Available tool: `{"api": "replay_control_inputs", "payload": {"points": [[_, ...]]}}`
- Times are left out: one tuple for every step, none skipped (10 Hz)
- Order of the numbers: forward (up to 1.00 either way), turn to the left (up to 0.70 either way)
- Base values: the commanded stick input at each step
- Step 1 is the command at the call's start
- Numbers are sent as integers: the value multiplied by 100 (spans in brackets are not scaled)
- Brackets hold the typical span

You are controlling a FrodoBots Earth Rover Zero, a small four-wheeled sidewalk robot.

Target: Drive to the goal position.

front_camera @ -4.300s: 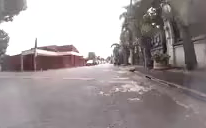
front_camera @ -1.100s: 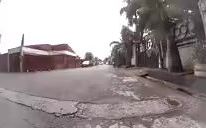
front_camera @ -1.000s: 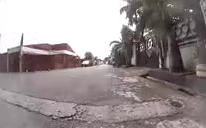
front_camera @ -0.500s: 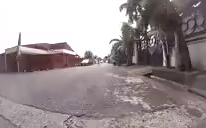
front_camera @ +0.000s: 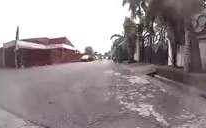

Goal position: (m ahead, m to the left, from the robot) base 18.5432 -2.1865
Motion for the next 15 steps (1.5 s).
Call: {"api": "replay_control_inputs", "payload": {"points": [[70, 0], [70, 0], [70, 0], [70, 0], [70, 0], [70, 0], [70, 0], [70, 0], [70, 0], [70, 0], [70, 0], [70, 0], [70, 0], [70, 0], [70, 0]]}}
